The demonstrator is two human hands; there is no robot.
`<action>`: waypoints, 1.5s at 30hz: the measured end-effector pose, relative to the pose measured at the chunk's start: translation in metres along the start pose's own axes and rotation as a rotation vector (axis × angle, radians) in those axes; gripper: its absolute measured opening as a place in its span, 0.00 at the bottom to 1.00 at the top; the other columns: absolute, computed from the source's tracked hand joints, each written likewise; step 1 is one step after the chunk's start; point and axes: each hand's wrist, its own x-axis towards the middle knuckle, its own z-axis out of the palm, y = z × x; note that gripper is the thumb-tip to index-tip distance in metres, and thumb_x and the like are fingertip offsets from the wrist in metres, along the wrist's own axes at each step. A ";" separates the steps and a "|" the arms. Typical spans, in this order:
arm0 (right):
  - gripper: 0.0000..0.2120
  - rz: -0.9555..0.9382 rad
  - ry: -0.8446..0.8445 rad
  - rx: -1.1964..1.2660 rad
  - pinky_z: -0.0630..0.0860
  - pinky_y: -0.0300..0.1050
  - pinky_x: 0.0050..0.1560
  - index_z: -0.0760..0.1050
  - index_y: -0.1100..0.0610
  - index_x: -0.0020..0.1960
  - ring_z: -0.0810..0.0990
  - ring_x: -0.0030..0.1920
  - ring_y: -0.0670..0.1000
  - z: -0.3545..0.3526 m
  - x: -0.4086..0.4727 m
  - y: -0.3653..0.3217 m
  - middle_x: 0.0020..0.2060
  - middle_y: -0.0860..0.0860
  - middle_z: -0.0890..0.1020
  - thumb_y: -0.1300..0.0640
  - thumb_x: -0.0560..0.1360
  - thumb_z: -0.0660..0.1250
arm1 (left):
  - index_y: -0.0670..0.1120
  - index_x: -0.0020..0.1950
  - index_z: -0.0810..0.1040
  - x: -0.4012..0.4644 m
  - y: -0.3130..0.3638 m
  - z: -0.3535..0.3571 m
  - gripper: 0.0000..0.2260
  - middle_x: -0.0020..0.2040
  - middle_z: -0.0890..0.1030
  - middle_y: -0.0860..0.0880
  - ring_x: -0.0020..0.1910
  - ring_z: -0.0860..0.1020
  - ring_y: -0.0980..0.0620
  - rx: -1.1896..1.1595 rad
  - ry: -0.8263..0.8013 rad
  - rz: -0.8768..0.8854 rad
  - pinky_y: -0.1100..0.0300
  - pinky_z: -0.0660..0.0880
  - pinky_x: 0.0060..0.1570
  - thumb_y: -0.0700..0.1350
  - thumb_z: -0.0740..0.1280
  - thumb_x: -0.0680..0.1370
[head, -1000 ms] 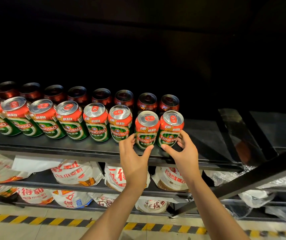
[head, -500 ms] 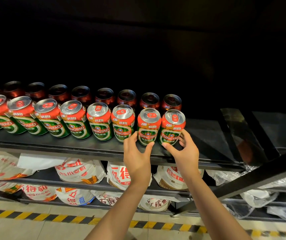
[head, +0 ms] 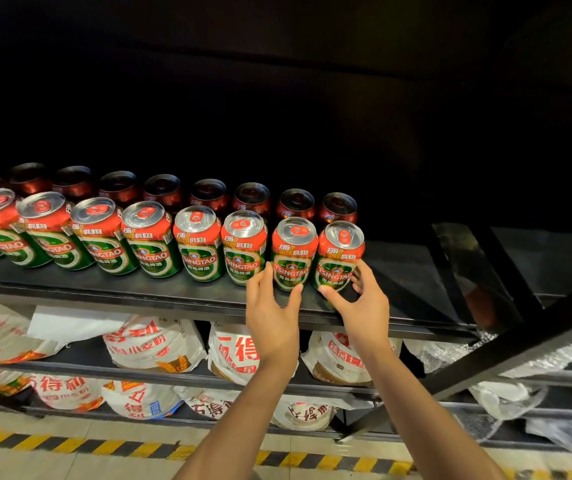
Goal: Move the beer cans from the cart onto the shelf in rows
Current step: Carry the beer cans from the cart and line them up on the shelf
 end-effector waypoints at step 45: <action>0.12 1.288 1.628 -0.061 0.67 0.34 0.55 0.73 0.45 0.60 0.73 0.58 0.39 0.149 -0.788 -0.148 0.56 0.38 0.76 0.48 0.77 0.64 | 0.51 0.65 0.74 -0.403 -0.015 -0.379 0.16 0.61 0.76 0.57 0.60 0.73 0.59 -0.115 -2.540 1.164 0.62 0.70 0.59 0.48 0.66 0.77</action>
